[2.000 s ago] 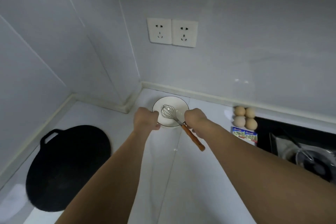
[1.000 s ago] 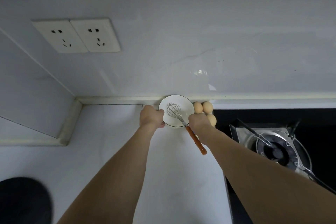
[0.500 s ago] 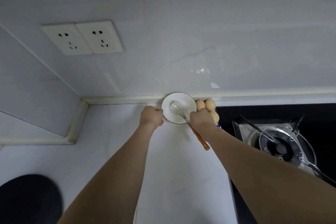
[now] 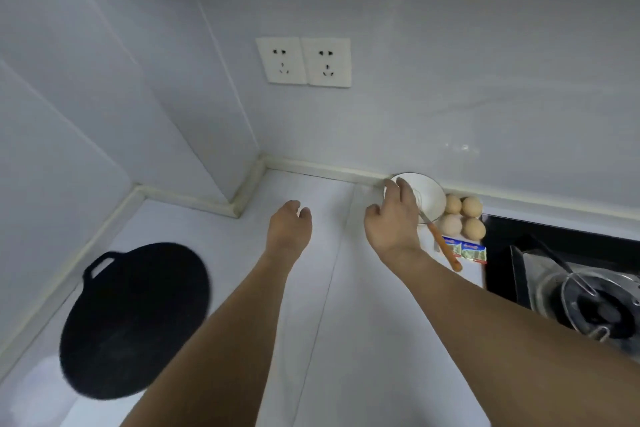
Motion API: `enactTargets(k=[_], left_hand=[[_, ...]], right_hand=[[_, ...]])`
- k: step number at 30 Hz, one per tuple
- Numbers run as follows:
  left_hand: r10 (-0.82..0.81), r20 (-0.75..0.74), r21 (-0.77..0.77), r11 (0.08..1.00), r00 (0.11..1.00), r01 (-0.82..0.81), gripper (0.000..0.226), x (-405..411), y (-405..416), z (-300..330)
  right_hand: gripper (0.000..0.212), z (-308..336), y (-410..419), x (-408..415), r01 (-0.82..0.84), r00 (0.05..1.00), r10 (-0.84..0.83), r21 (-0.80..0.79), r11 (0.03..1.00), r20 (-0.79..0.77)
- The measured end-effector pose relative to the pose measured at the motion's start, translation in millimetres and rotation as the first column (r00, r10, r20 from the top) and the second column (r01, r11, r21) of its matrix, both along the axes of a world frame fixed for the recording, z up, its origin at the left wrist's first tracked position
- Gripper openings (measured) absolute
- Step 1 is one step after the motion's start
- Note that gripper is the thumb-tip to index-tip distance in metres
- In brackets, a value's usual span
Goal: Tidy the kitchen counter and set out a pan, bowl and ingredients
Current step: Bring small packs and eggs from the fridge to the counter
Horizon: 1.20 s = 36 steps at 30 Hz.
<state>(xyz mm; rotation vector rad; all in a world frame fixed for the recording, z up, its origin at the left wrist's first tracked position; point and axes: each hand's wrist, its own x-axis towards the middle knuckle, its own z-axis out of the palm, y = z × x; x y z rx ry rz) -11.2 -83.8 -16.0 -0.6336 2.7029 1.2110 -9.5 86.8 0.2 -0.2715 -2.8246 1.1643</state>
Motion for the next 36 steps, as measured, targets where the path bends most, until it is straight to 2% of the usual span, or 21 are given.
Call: enactTargets(k=[7,11,14,19,24,28,33,36], left_hand=[[0.251,0.006,0.017,0.968,0.968,-0.252,0.047,79,-107,16],[0.369,-0.017,0.005,0.929,0.929,-0.369,0.025,116,-159,10],[0.481,0.004,0.038,0.876,0.877,-0.480,0.048,147,-202,2],[0.632,0.077,0.027,0.772,0.771,-0.635,0.051,182,-262,-12],[0.713,0.202,-0.046,0.692,0.672,-0.720,0.047,193,-313,-32],[0.748,0.325,-0.077,0.630,0.578,-0.772,0.055,188,-345,-44],[0.756,0.439,-0.072,0.569,0.486,-0.819,0.061,174,-374,-58],[0.740,0.486,-0.118,0.583,0.465,-0.804,0.064,164,-384,-64]], right_hand=[[0.057,2,-108,43,-0.282,0.946,0.296,-0.118,0.952,0.130],[0.056,-1,-163,60,-0.404,0.879,0.429,-0.152,0.902,0.208],[0.055,-6,-207,73,-0.462,0.812,0.510,-0.221,0.859,0.284],[0.055,-21,-269,84,-0.494,0.728,0.574,-0.293,0.818,0.374],[0.054,-46,-318,80,-0.467,0.679,0.564,-0.316,0.826,0.471],[0.059,-65,-355,68,-0.424,0.671,0.508,-0.284,0.860,0.540],[0.056,-94,-389,43,-0.365,0.704,0.349,-0.107,0.925,0.619],[0.057,-106,-407,32,-0.348,0.686,0.239,0.021,0.937,0.687]])
